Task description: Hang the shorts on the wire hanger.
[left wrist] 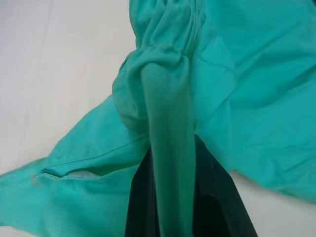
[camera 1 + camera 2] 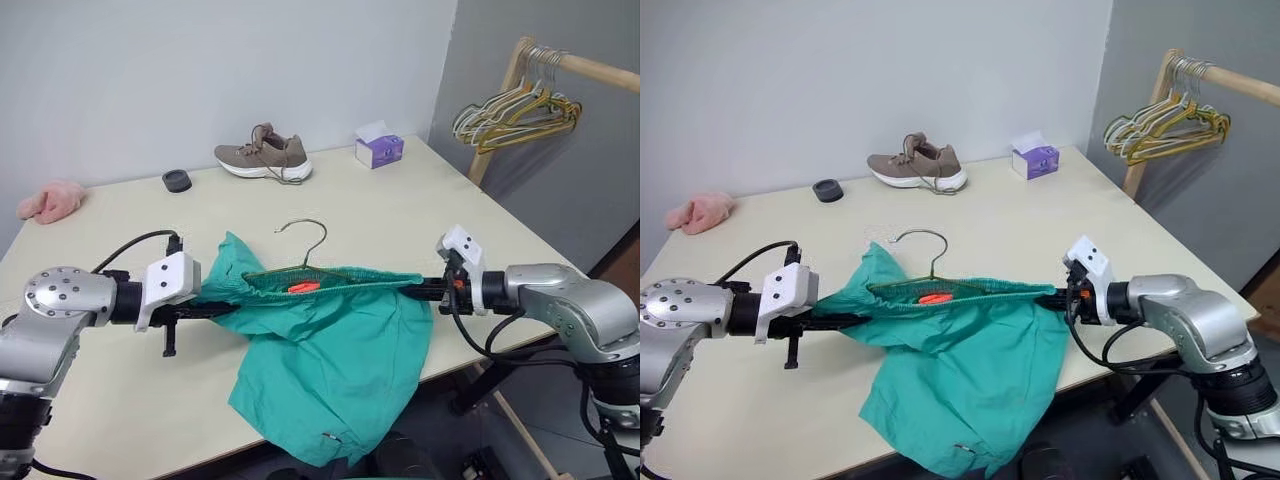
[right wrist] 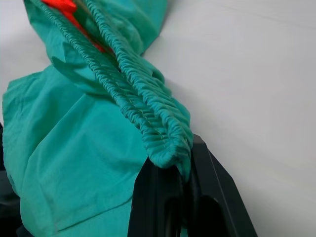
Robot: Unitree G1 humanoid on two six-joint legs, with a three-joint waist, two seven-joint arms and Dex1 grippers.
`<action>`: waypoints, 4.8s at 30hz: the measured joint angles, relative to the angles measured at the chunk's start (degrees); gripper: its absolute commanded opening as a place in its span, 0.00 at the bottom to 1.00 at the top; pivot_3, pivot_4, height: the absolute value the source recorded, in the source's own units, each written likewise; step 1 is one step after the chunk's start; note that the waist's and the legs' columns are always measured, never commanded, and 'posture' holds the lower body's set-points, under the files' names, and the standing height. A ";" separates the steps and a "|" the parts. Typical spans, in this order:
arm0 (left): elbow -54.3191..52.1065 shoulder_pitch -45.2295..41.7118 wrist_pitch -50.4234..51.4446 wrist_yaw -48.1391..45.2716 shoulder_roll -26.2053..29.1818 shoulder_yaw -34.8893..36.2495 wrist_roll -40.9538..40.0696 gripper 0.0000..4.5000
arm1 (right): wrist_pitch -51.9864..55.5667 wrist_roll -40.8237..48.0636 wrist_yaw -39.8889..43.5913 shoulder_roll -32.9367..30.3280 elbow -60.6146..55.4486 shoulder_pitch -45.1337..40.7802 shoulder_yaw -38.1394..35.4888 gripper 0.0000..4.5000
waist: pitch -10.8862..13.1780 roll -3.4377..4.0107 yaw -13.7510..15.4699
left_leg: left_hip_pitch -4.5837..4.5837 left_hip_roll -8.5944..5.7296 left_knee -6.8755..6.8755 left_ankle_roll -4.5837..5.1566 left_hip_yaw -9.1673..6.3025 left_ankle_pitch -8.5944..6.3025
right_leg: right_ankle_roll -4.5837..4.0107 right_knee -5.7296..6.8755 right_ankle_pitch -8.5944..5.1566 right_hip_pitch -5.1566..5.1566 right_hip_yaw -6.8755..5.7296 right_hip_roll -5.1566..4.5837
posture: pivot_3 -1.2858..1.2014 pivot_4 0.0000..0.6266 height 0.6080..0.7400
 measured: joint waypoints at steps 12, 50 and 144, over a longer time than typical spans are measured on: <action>-0.92 -1.46 3.83 -0.04 -2.61 -4.26 0.67 0.00 | -4.07 -8.03 1.12 -1.17 -0.54 -7.67 9.17 0.00 | 0.02 0.02 -0.46 | -0.15 -0.01 0.00 0.00 -0.01 0.00 | 0.00 -0.01 0.00 -0.12 -0.01 -0.02 | 0.40 0.00 1.00; -5.44 -2.82 9.70 1.21 -9.04 -8.83 1.20 0.00 | -15.66 -22.57 10.51 -1.05 7.41 -9.95 19.27 0.53 | 0.02 0.03 -0.83 | -0.12 -0.02 0.03 0.00 -0.03 0.00 | 0.00 0.00 0.01 -0.09 -0.05 -0.04 | 0.40 0.00 1.00; -9.81 -33.06 25.09 26.10 -46.97 -20.35 -0.37 1.00 | -8.55 -31.15 -15.18 -20.97 82.44 -36.85 -13.46 0.00 | 1.57 0.55 -13.51 | 1.65 -0.34 0.00 1.39 1.78 -0.95 | 1.23 -1.74 -0.07 2.39 1.36 0.04 | 0.33 0.07 1.00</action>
